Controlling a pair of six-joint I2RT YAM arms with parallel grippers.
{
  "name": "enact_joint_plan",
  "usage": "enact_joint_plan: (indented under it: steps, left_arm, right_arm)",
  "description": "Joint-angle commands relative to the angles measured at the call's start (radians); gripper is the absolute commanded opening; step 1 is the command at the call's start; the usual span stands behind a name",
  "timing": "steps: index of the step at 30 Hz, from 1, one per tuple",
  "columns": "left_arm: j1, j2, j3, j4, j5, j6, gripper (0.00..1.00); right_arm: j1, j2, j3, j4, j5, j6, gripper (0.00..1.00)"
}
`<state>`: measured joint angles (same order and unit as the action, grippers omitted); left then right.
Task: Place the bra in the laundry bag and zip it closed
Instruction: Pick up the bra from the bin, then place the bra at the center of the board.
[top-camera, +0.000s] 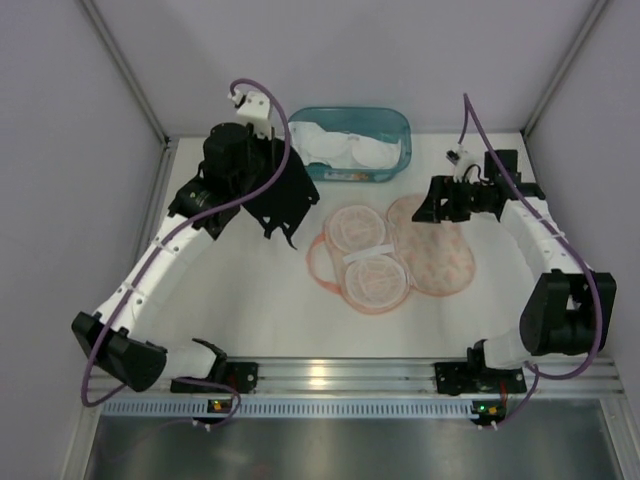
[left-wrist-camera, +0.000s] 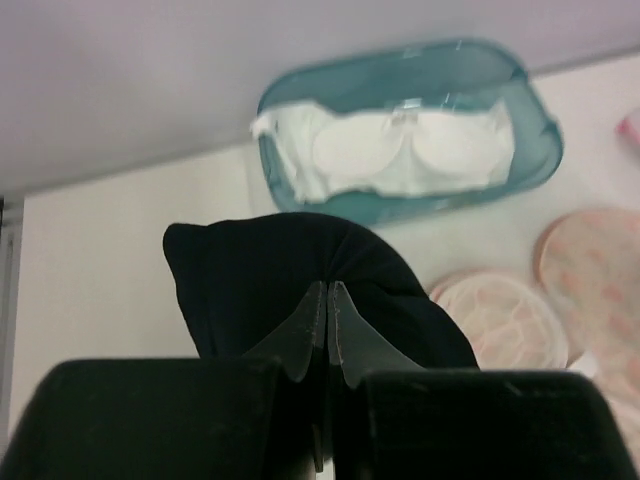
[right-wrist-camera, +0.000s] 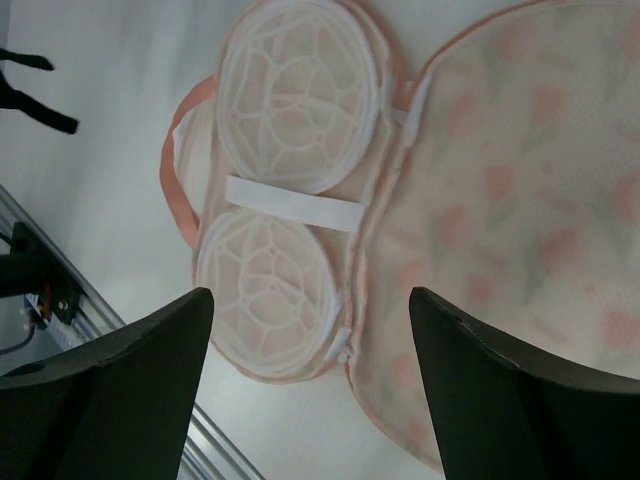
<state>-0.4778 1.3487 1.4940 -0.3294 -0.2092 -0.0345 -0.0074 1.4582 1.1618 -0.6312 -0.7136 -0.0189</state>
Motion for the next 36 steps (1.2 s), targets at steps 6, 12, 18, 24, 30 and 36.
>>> enact_joint_plan:
  steps: [6, 12, 18, 24, 30, 36]
  left_arm:
    - [0.007, -0.258, -0.404, -0.117, -0.075, -0.028, 0.0]
    - [0.007, -0.154, -0.465, -0.117, -0.125, -0.024, 0.0]
    - [0.021, 0.049, -0.423, -0.089, -0.138, -0.061, 0.0]
    - [0.129, 0.138, -0.33, -0.106, 0.057, -0.004, 0.33]
    - [0.192, -0.104, -0.451, -0.242, 0.384, 0.422, 0.79]
    - [0.203, -0.283, -0.569, -0.436, 0.626, 0.817, 0.73]
  right_arm:
    - [0.138, -0.052, 0.018, 0.028, -0.015, -0.012, 0.81]
    - [0.175, -0.032, 0.033, 0.022, 0.011, -0.007, 0.81]
    - [0.195, -0.009, 0.056, -0.007, 0.042, -0.029, 0.81]
    - [0.199, 0.005, 0.065, -0.015, 0.054, -0.035, 0.82]
    - [0.201, -0.013, 0.044, -0.024, 0.063, -0.053, 0.82]
    - [0.199, -0.004, 0.045, -0.03, 0.057, -0.062, 0.83]
